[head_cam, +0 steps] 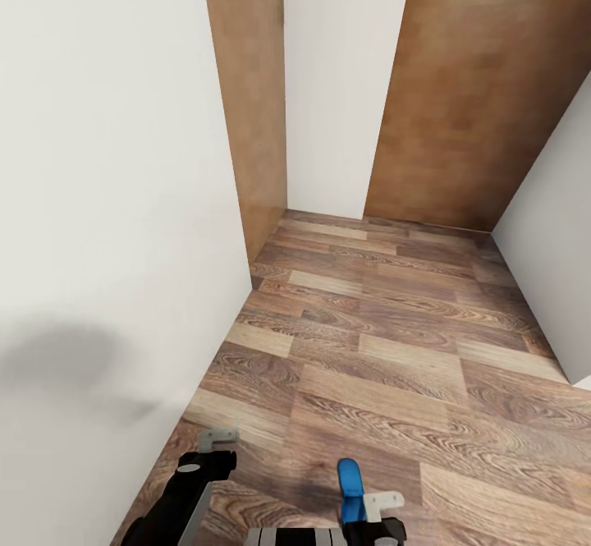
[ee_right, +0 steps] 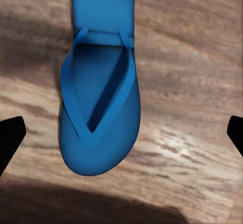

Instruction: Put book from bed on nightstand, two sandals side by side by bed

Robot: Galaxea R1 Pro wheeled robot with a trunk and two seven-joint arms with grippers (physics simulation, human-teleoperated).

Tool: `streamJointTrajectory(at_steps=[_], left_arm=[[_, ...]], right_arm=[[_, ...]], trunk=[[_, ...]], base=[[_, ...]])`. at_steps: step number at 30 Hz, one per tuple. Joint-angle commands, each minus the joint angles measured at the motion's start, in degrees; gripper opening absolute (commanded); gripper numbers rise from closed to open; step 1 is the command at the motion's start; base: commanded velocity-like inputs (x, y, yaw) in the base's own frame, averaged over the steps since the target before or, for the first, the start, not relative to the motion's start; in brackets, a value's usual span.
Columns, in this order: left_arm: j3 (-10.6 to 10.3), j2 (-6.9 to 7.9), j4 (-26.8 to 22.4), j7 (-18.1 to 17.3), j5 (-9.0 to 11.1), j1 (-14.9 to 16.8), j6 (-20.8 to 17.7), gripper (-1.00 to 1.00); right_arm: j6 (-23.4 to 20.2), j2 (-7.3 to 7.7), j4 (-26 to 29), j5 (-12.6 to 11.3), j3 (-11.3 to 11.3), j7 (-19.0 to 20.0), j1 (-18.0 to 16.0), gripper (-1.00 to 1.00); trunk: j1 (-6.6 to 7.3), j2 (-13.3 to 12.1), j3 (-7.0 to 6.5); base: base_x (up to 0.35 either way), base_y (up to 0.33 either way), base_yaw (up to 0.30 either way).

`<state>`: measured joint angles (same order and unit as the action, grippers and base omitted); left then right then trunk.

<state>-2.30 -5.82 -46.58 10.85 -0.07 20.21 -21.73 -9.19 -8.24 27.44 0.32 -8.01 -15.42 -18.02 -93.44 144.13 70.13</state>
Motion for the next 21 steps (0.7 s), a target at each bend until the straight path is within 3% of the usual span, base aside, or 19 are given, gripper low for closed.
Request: streamJointTrajectory(at_steps=[1,21], left_arm=[[-0.16,0.02,-0.09,0.31,0.0,0.01,-0.33,1.0],[-0.16,-0.01,-0.09,0.47,-0.02,0.01,-0.29,1.0]], right_arm=[[-0.53,0.06,0.1,0.03,-0.37,-0.4,-0.1,1.0],[-0.99,0.29,0.16,0.19,-0.35,2.77,-1.72,1.0]], trunk=[[0.01,0.02,0.05],[-0.01,0.03,0.27]], base=[[0.0,0.0,0.0],[0.0,0.0,0.0]])
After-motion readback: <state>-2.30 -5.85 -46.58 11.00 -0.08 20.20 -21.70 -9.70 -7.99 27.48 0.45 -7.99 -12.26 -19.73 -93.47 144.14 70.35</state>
